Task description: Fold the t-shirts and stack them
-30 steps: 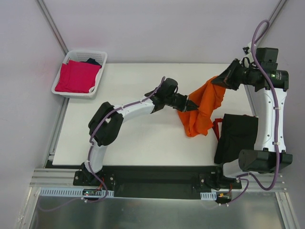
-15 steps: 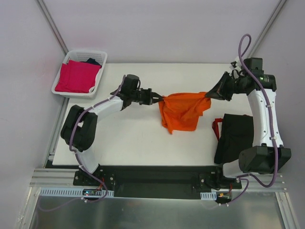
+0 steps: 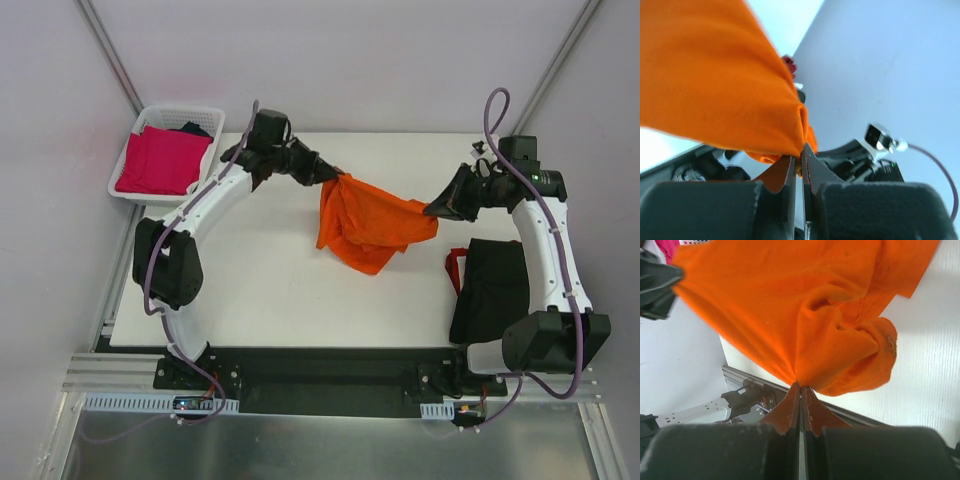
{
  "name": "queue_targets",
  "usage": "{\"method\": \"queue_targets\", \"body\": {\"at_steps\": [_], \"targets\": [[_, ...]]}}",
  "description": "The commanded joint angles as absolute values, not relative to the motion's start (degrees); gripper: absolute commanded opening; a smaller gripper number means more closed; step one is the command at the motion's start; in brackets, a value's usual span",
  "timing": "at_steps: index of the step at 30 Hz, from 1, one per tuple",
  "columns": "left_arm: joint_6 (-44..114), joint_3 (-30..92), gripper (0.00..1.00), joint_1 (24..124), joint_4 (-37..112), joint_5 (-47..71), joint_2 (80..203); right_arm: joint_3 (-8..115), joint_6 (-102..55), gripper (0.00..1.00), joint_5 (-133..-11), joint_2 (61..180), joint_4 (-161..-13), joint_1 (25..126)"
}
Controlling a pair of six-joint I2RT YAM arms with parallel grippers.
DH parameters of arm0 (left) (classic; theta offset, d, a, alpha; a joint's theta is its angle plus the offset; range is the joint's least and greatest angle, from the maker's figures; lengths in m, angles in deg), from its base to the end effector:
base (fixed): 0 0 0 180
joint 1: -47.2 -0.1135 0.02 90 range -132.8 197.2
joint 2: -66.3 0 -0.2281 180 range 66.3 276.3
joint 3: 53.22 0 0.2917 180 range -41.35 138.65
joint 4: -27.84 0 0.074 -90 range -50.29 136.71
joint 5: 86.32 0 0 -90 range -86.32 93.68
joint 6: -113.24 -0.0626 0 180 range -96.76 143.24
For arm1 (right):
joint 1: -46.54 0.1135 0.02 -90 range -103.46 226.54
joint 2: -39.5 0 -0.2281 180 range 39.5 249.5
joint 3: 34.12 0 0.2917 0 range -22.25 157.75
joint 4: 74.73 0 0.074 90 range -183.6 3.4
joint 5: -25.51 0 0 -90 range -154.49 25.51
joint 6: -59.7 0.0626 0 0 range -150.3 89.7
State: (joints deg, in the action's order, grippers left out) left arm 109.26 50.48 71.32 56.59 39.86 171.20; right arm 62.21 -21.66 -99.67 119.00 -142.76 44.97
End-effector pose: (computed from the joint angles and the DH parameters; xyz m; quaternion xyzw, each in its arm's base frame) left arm 0.4213 -0.2291 0.2657 -0.2900 0.7857 -0.5439 0.0519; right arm 0.3369 0.0268 0.3247 -0.0200 0.9045 0.3040 0.2985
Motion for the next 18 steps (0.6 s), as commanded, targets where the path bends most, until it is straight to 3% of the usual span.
{"method": "queue_targets", "body": {"at_steps": [1, 6, 12, 18], "targets": [[95.1, 61.9, 0.00, 69.8, 63.6, 33.7, 170.4, 60.7, -23.3, 0.01, -98.9, 116.8, -139.3, 45.7], [82.1, 64.2, 0.00, 69.8, 67.0, 30.9, 168.3, 60.2, -23.7, 0.01, -98.6, 117.5, -138.5, 46.4], [73.0, 52.1, 0.00, 69.7, 68.4, 24.5, 158.8, 59.6, -24.1, 0.01, -98.9, 118.2, -137.3, 46.4], [66.4, 52.5, 0.00, 69.1, 74.0, 15.8, 151.7, 63.5, -25.0, 0.01, -99.6, 121.1, -137.7, 46.4]]}}
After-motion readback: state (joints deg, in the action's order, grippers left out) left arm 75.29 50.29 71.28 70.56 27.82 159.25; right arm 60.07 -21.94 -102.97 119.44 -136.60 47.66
